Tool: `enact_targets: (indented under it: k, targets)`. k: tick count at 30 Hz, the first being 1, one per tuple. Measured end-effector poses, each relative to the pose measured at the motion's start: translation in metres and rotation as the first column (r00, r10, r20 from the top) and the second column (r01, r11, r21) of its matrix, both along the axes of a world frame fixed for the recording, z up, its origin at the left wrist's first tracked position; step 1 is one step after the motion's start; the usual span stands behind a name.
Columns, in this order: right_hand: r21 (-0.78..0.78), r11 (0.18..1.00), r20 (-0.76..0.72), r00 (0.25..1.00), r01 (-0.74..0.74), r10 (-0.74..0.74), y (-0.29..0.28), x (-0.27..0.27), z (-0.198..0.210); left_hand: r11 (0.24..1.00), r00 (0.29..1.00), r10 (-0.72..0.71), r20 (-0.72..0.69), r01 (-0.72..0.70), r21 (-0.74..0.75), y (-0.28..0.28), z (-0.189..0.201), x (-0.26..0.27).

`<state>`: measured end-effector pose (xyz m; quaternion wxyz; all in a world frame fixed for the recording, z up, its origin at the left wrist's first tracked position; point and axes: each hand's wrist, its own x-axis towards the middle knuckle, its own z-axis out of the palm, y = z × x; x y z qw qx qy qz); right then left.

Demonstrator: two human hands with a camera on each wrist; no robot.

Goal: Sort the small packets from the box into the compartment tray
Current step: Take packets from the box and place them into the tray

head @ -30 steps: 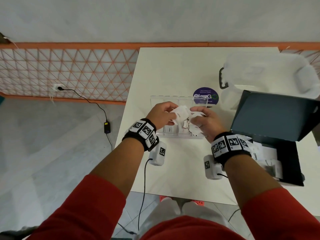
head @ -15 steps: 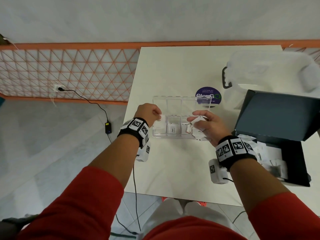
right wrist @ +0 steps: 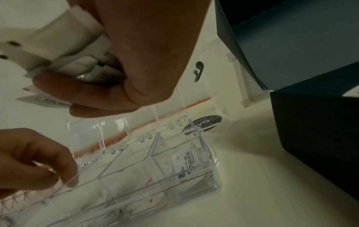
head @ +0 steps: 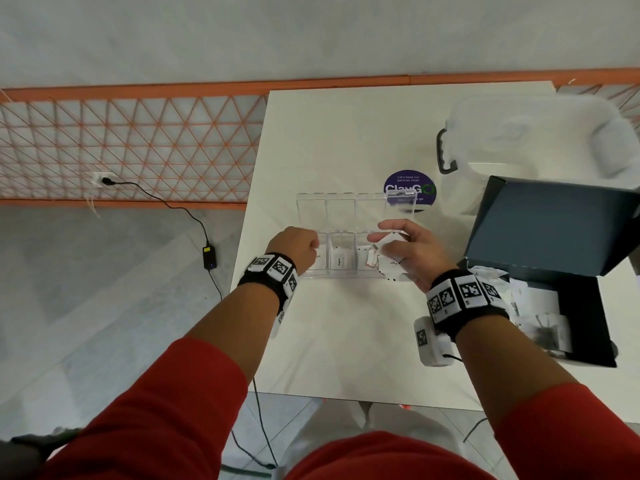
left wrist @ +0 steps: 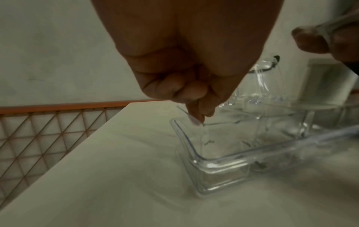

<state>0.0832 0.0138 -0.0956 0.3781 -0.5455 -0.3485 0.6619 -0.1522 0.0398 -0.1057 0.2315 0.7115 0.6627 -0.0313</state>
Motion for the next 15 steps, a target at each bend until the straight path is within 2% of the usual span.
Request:
enact_targets:
  k: [3, 5, 7, 9, 10, 12, 13, 15]
  targets:
    - [-0.008, 1.0, -0.017, 1.0, 0.003, -0.003, 0.001, -0.004, 0.0, 0.983, 0.972, -0.16, -0.17, 0.141, -0.121, -0.004, 0.001, 0.006]
    - [-0.012, 1.0, -0.025, 1.0, 0.01, -0.011, 0.0, -0.007, 0.0, 0.965, 0.945, -0.228, -0.235, 0.187, -0.184, -0.006, -0.001, 0.011]
    - [-0.013, 1.0, -0.036, 0.999, 0.013, -0.014, 0.0, -0.008, 0.001, 0.958, 0.935, -0.25, -0.25, 0.202, -0.202, -0.006, 0.0, 0.015]
    - [-0.014, 1.0, -0.057, 0.998, 0.017, -0.018, -0.001, -0.007, 0.002, 0.975, 0.956, -0.197, -0.218, 0.167, -0.147, -0.003, 0.007, 0.017]
    - [-0.012, 1.0, -0.065, 0.998, 0.022, -0.023, -0.001, -0.007, 0.002, 0.99, 0.978, -0.13, -0.16, 0.119, -0.08, -0.002, 0.012, 0.017]
    - [-0.005, 0.999, -0.066, 0.997, 0.04, -0.04, -0.003, -0.006, 0.003, 0.998, 0.997, 0.001, 0.077, -0.005, 0.057, 0.001, 0.024, 0.021]
    - [0.002, 0.999, -0.063, 0.997, 0.048, -0.048, -0.003, -0.005, 0.004, 0.995, 0.972, 0.028, 0.234, -0.049, 0.087, 0.001, 0.03, 0.025]
    - [0.013, 0.999, -0.07, 0.996, 0.051, -0.05, -0.005, -0.005, 0.005, 0.996, 0.857, 0.031, 0.514, -0.069, 0.054, -0.002, 0.044, 0.037]
